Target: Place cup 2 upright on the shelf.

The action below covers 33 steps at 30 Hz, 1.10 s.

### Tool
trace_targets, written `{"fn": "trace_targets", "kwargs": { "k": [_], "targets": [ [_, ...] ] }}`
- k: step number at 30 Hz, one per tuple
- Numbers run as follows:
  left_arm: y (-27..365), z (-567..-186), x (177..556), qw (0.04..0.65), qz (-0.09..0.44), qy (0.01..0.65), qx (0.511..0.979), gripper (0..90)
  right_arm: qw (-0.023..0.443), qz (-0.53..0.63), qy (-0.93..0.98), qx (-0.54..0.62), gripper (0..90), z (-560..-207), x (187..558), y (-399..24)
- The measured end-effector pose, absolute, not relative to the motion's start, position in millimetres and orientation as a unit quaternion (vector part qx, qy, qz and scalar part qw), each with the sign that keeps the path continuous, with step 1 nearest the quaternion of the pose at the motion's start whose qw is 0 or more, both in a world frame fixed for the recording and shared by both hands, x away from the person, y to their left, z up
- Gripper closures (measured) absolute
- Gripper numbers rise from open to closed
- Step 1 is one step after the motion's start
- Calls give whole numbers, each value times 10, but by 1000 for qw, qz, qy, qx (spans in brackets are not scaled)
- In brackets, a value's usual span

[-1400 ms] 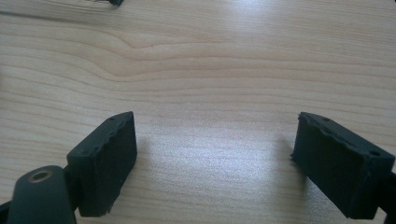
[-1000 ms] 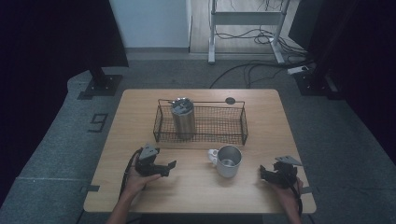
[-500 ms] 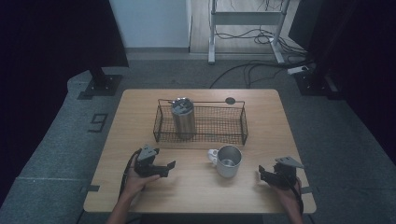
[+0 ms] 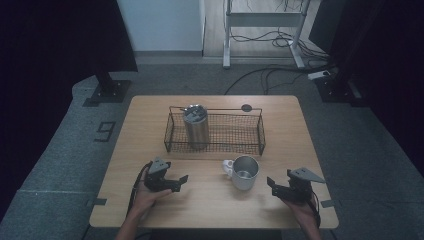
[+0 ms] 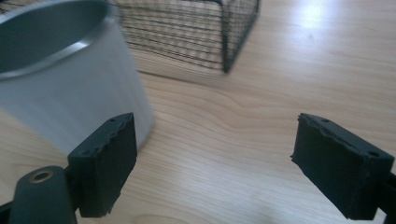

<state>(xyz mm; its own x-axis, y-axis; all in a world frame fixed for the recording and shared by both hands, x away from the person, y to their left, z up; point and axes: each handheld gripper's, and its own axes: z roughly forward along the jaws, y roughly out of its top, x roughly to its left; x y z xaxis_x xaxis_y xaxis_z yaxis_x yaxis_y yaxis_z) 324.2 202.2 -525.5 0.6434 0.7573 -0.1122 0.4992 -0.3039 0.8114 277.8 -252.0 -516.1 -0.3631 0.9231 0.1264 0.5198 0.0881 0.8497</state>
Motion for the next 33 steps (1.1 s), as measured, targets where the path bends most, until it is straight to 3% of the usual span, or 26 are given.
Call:
{"fn": "trace_targets", "kwargs": {
  "k": [33],
  "targets": [
    [2019, -5283, 3246, 434, 137, 398, 797, 92, 202, 479, 719, 461, 104, -4974, 2761, -2145]
  ]
}}
